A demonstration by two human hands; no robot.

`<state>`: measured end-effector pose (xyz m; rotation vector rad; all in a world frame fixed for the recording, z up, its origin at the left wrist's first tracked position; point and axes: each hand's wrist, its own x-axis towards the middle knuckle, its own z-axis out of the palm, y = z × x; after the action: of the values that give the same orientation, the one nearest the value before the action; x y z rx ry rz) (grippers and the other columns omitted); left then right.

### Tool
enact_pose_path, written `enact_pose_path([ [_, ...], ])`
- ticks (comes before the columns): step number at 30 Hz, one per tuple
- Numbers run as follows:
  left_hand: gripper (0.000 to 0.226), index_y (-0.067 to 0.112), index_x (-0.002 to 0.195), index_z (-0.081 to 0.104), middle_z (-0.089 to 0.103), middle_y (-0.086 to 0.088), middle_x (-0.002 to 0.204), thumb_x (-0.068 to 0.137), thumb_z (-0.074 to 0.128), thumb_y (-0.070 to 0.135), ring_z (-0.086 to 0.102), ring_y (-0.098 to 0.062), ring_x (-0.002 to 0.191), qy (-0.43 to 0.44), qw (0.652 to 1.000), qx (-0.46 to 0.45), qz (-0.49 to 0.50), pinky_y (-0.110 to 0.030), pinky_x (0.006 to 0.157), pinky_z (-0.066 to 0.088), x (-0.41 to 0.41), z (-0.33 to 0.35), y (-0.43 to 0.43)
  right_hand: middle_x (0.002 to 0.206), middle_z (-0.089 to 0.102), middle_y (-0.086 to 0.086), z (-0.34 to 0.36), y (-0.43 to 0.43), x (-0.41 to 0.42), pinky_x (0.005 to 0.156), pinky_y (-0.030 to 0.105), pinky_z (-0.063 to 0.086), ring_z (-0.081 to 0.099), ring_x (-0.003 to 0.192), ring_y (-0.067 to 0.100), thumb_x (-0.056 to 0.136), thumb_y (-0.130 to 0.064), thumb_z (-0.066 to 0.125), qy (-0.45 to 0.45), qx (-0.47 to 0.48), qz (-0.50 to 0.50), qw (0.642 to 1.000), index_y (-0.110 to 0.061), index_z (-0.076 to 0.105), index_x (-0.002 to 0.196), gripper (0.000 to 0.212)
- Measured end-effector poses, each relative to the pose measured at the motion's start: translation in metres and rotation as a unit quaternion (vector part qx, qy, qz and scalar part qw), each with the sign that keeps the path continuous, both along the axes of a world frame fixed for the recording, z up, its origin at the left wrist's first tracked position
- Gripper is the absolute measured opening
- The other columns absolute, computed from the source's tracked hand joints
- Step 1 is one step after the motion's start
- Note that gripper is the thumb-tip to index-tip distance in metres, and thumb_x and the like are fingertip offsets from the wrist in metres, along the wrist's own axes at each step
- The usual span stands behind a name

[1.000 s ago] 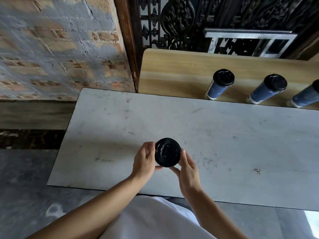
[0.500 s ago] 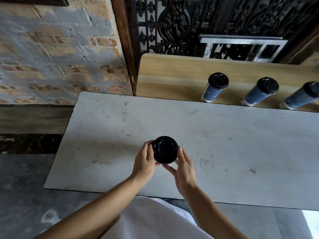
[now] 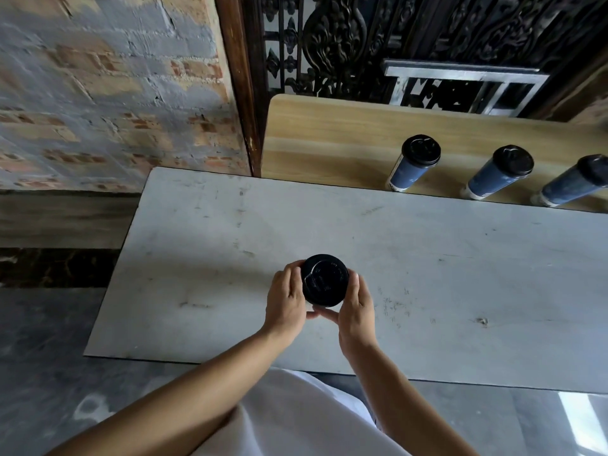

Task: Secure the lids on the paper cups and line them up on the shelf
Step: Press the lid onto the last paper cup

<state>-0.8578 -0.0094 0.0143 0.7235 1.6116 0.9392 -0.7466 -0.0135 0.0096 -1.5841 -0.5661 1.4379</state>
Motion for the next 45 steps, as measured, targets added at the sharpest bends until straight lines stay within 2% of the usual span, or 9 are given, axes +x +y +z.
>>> enact_pose_path([
  [8, 0.035, 0.033, 0.110, 0.065, 0.064, -0.008, 0.118, 0.102, 0.032, 0.040, 0.066, -0.011, 0.104, -0.008, 1.000, 0.004, -0.021, -0.041, 0.069, 0.064, -0.007, -0.011, 0.010, 0.126, 0.066, 0.009, 0.000, -0.006, -0.003, 0.092, 0.058, 0.056, 0.061, 0.123, 0.022, 0.109, -0.029, 0.039, 0.110, 0.001, -0.029, 0.993, -0.019, 0.065, 0.123, 0.032],
  [16, 0.033, 0.043, 0.099, 0.058, 0.067, 0.025, 0.096, 0.098, 0.026, 0.051, 0.065, -0.005, 0.097, 0.030, 0.999, 0.027, -0.002, -0.050, 0.084, 0.058, 0.002, -0.016, 0.004, 0.134, 0.059, 0.014, -0.006, -0.009, -0.003, 0.088, 0.054, 0.059, 0.056, 0.129, 0.025, 0.103, -0.040, 0.035, 0.044, 0.055, 0.019, 0.997, -0.011, 0.055, 0.133, 0.046],
  [22, 0.037, 0.028, 0.100, 0.066, 0.070, 0.005, 0.098, 0.102, 0.034, 0.044, 0.068, -0.021, 0.101, -0.058, 0.994, -0.058, 0.078, -0.049, 0.072, 0.063, 0.003, -0.005, 0.024, 0.134, 0.062, -0.004, 0.006, 0.010, 0.007, 0.101, 0.055, 0.053, 0.058, 0.127, 0.008, 0.106, -0.046, 0.036, 0.084, -0.015, 0.107, 0.991, -0.026, 0.059, 0.134, 0.042],
  [26, 0.041, 0.020, 0.081, 0.061, 0.066, 0.001, 0.085, 0.102, 0.036, 0.044, 0.066, -0.023, 0.086, -0.088, 0.974, -0.132, 0.159, -0.040, 0.069, 0.061, 0.004, 0.005, 0.047, 0.135, 0.059, -0.022, 0.017, 0.023, 0.026, 0.102, 0.040, 0.052, 0.058, 0.121, -0.004, 0.087, -0.045, 0.070, -0.012, -0.002, 0.315, 0.949, -0.041, 0.040, 0.148, 0.068],
  [29, 0.042, 0.020, 0.103, 0.062, 0.065, -0.002, 0.094, 0.103, 0.033, 0.050, 0.061, -0.018, 0.080, -0.121, 0.958, -0.190, 0.177, -0.028, 0.057, 0.051, 0.009, 0.012, 0.058, 0.130, 0.052, -0.032, 0.010, 0.042, 0.043, 0.085, 0.012, 0.049, 0.058, 0.111, -0.006, 0.083, -0.017, 0.082, -0.135, 0.077, 0.409, 0.899, -0.032, 0.027, 0.155, 0.091],
  [34, 0.046, 0.022, 0.109, 0.062, 0.069, -0.002, 0.102, 0.106, 0.026, 0.050, 0.068, -0.023, 0.086, -0.148, 0.954, -0.199, 0.170, -0.028, 0.054, 0.049, 0.027, 0.015, 0.070, 0.118, 0.062, -0.025, -0.008, 0.091, 0.065, 0.085, 0.022, 0.050, 0.058, 0.101, -0.007, 0.073, -0.007, 0.087, -0.187, 0.088, 0.430, 0.879, -0.029, 0.039, 0.147, 0.090],
  [37, 0.039, 0.012, 0.110, 0.062, 0.068, -0.010, 0.105, 0.105, 0.031, 0.035, 0.068, -0.032, 0.089, 0.105, 0.988, -0.016, 0.113, -0.039, 0.067, 0.056, 0.037, 0.001, 0.069, 0.109, 0.065, -0.022, -0.014, 0.122, 0.071, 0.081, 0.025, 0.051, 0.060, 0.094, -0.011, 0.068, -0.006, 0.088, -0.167, 0.085, 0.434, 0.881, -0.028, 0.045, 0.139, 0.086],
  [39, 0.032, 0.011, 0.119, 0.060, 0.067, -0.009, 0.113, 0.100, 0.039, 0.027, 0.064, -0.032, 0.099, 0.327, 0.943, 0.065, 0.006, -0.042, 0.081, 0.054, 0.037, -0.015, 0.064, 0.108, 0.065, -0.015, -0.014, 0.141, 0.076, 0.080, 0.027, 0.052, 0.063, 0.092, -0.007, 0.067, -0.008, 0.087, -0.158, 0.065, 0.441, 0.881, -0.030, 0.043, 0.139, 0.087],
  [45, 0.061, 0.009, 0.143, 0.047, 0.044, -0.021, 0.150, 0.087, 0.060, 0.029, 0.044, -0.049, 0.130, 0.544, 0.825, -0.099, -0.111, -0.060, 0.104, 0.043, 0.011, -0.073, 0.066, 0.126, 0.055, 0.002, 0.020, 0.200, 0.091, 0.089, 0.031, 0.046, 0.056, 0.110, 0.018, 0.067, -0.023, 0.086, -0.323, 0.098, 0.531, 0.777, -0.038, 0.034, 0.149, 0.098],
])
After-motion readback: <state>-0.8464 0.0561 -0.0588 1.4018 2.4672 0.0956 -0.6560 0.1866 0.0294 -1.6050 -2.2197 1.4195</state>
